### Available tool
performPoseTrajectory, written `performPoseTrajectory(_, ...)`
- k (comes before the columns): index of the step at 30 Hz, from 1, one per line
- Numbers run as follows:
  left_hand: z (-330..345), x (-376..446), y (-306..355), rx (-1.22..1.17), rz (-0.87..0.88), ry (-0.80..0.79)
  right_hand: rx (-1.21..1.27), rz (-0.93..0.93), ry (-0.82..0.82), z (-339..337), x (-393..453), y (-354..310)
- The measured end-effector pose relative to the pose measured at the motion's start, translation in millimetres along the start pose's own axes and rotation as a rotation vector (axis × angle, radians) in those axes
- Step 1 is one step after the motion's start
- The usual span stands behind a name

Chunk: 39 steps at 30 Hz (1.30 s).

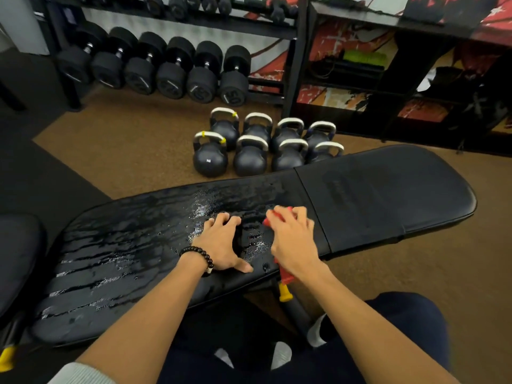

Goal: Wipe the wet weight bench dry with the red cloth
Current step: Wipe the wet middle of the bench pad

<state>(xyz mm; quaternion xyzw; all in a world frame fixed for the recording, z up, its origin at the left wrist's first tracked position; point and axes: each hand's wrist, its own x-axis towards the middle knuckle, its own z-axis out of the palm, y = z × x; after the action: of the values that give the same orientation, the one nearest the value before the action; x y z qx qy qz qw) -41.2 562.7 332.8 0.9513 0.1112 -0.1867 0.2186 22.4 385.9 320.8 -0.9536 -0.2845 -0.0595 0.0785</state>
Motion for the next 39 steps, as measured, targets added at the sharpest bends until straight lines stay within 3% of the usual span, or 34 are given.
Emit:
performPoseTrajectory(3,1.0,-0.7,-0.9,-0.007,-0.005,0.009,0.024,-0.195,-0.053,5.2,-36.8,1.7)
performPoseTrajectory(5,2.0,0.1,-1.7,-0.019,-0.005,0.004,-0.001,-0.229,0.002,2.9,-42.0,26.4)
performPoseTrajectory(8,1.5,-0.5,-2.0,-0.027,-0.014,-0.008,-0.01,-0.029,0.033,-6.6,-9.0,47.8)
performPoseTrajectory(11,3.0,-0.9,-2.1,-0.02,-0.019,-0.001,-0.064,0.084,0.021,-5.5,9.7,22.4)
performPoseTrajectory(15,1.6,0.7,0.1,0.009,-0.019,0.019,-0.073,-0.02,0.011,5.4,-2.1,-4.2)
performPoseTrajectory(20,-0.4,1.7,1.3,0.017,-0.01,0.014,-0.085,-0.077,0.045,4.1,-13.0,17.2)
performPoseTrajectory(24,-0.5,0.3,0.7,0.017,-0.013,0.011,-0.057,0.086,0.079,-4.4,-1.7,40.4)
performPoseTrajectory(28,0.6,1.8,0.3,0.006,-0.011,0.011,-0.013,0.175,0.073,0.5,3.2,12.8)
performPoseTrajectory(34,2.4,0.5,-1.4,-0.002,0.018,0.028,-0.065,-0.123,0.071,15.1,-37.3,-0.9)
performPoseTrajectory(39,4.0,1.2,-8.7,-0.04,0.034,0.037,-0.036,0.09,0.101,-0.5,-14.9,29.9)
